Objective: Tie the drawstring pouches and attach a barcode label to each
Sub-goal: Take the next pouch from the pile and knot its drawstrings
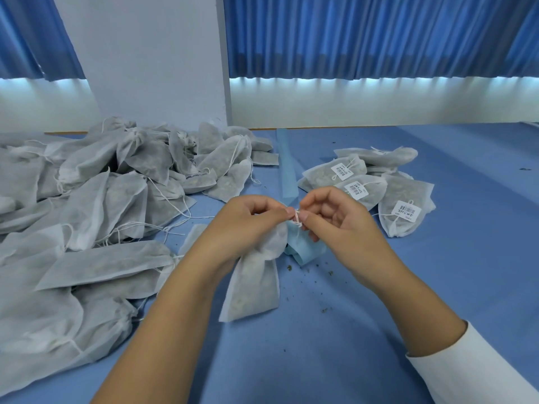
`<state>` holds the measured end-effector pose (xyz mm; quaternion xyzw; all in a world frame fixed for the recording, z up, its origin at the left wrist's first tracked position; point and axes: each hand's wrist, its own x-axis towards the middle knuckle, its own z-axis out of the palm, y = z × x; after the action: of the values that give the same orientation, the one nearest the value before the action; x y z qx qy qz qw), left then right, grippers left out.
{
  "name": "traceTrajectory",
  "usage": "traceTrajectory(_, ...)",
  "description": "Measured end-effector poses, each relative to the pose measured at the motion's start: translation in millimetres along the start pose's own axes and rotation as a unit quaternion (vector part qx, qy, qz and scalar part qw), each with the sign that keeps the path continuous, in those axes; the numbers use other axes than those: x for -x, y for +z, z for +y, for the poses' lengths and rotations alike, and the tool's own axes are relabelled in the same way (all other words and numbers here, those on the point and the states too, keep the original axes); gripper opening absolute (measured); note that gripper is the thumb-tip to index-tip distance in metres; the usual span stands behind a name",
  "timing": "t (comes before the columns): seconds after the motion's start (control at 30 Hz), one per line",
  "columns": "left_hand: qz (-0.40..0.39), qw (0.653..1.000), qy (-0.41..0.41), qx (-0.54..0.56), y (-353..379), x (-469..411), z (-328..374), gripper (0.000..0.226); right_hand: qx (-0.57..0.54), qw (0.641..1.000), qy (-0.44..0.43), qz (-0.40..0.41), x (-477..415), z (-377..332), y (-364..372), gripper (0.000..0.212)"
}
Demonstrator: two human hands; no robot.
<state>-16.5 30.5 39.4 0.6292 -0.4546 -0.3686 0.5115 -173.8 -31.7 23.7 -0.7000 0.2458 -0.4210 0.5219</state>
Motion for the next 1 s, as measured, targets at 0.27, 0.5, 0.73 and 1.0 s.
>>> traceTrajectory(0.27,-0.036,0.995,-0.048,0.080,-2.1,1.8,3.7,0.008,0.020,0.998,-0.059,-0.005,2.7,-2.9,-0.8,0.017)
traceTrajectory(0.5,-0.057,0.983,-0.089,0.152,-2.8,2.9,6.3,0.014,0.060,0.992,-0.096,0.053,3.5,-0.4,1.1,0.018)
traceTrajectory(0.73,-0.065,0.978,-0.097,0.170,-5.8,2.2,5.1,0.018,0.070,0.988,-0.127,0.054,4.5,-0.4,3.3,0.015)
traceTrajectory(1.0,-0.103,0.974,-0.100,0.178,-7.4,4.2,7.8,0.012,0.009,0.993,-0.105,0.058,4.1,-2.3,1.4,0.014)
